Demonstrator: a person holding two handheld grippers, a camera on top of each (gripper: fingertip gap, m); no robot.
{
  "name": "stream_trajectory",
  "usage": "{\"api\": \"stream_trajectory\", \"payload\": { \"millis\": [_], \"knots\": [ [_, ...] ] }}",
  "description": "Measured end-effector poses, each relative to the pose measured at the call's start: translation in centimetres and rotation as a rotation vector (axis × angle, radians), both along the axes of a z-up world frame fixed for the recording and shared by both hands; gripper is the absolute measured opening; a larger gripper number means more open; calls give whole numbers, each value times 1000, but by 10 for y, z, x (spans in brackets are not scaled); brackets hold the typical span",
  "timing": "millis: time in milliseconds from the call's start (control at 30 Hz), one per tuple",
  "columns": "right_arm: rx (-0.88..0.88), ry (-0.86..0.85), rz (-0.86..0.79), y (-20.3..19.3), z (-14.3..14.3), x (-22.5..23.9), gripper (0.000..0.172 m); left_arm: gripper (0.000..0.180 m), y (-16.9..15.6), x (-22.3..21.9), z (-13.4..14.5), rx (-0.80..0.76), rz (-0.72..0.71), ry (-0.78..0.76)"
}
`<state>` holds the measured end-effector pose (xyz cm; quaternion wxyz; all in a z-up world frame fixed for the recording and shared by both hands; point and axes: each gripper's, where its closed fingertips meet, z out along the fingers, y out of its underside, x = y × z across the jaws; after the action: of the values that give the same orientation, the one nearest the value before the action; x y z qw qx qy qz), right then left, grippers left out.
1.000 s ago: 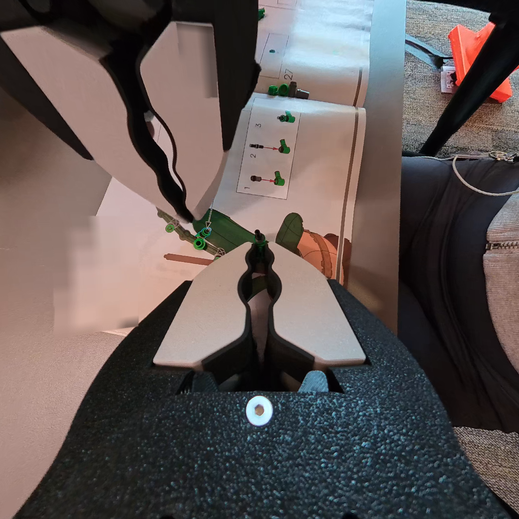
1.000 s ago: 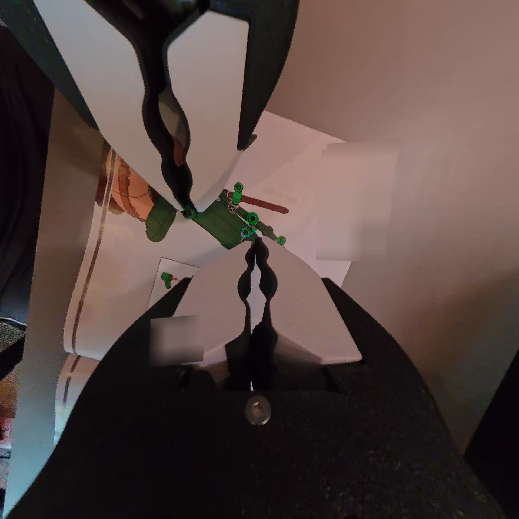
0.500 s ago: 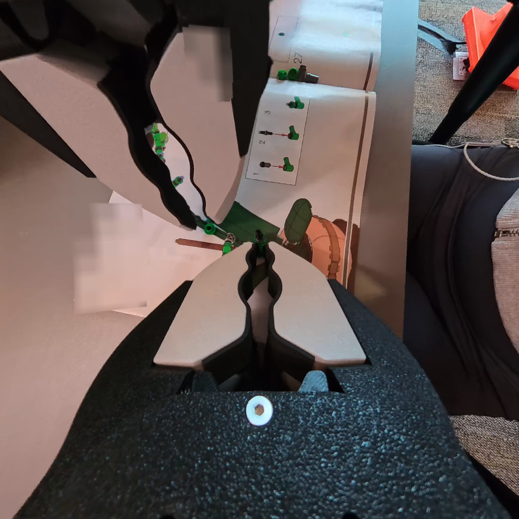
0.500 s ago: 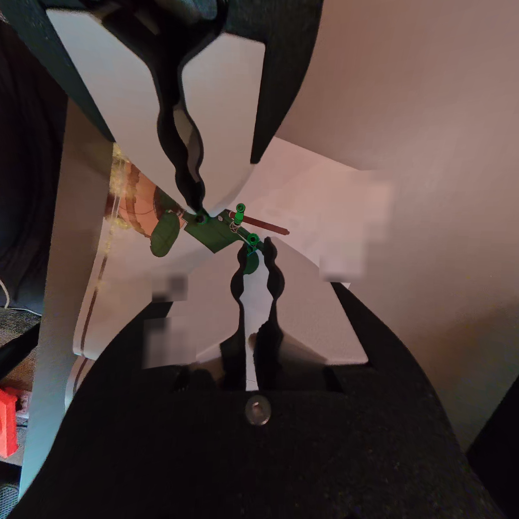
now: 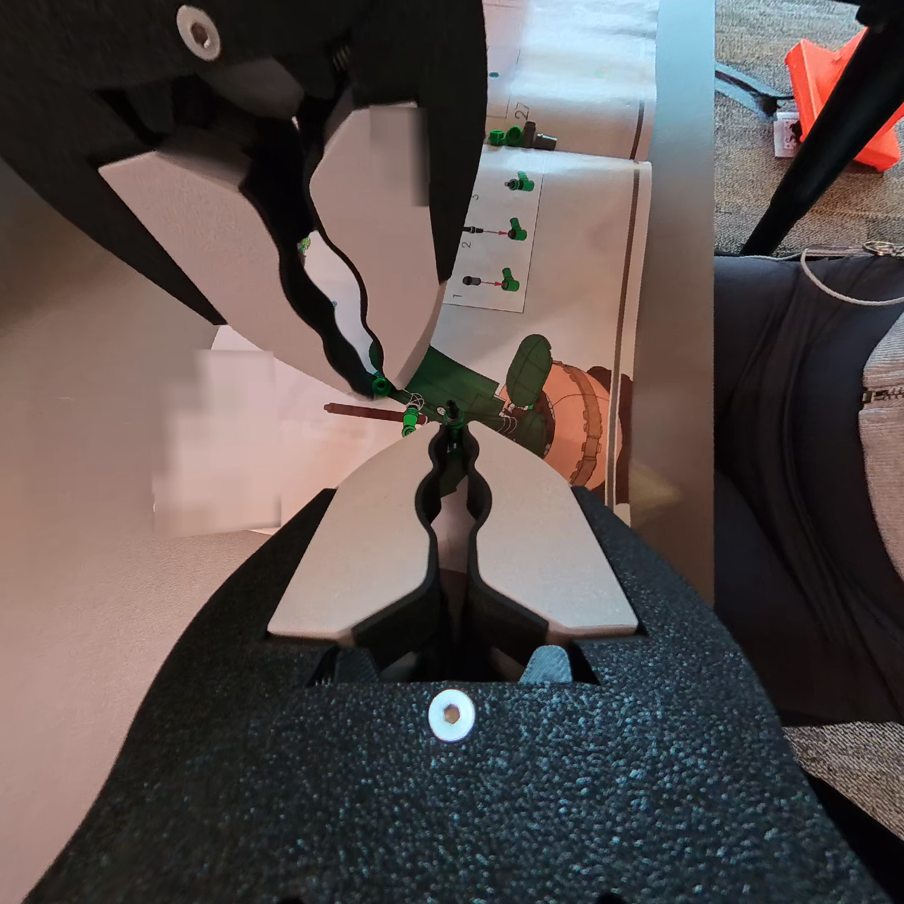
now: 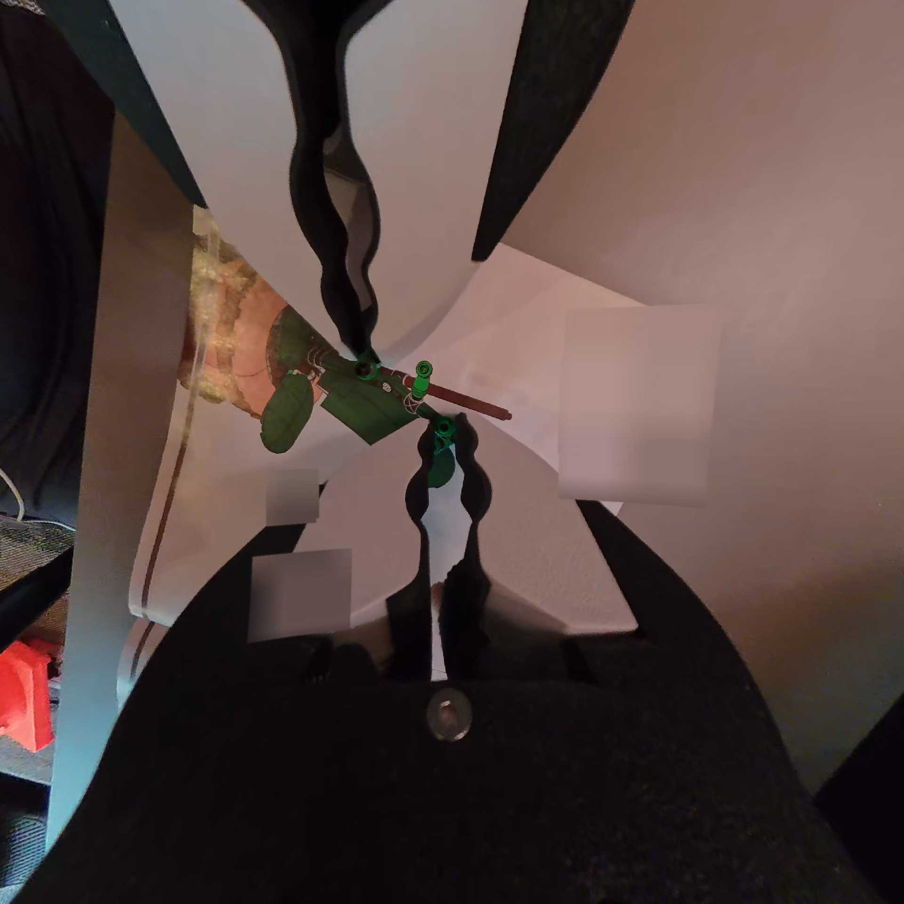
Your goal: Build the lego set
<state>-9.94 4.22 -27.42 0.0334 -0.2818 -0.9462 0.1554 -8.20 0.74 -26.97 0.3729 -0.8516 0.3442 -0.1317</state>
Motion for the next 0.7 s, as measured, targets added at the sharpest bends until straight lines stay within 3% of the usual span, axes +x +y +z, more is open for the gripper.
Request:
{"api": "stream_trajectory", "payload": {
  "millis": [267, 500, 700],
  "knots": [
    [-21, 44, -34, 5, 1, 3, 6, 4, 5, 0, 4, 78, -10, 13],
    [-289, 118, -139, -7, 33, 21, 6, 4, 12, 7, -2, 124, -29, 68],
    [-239, 119, -148, -17, 25, 22, 6, 4, 13, 9, -3, 68, 3, 32]
  ]
}}
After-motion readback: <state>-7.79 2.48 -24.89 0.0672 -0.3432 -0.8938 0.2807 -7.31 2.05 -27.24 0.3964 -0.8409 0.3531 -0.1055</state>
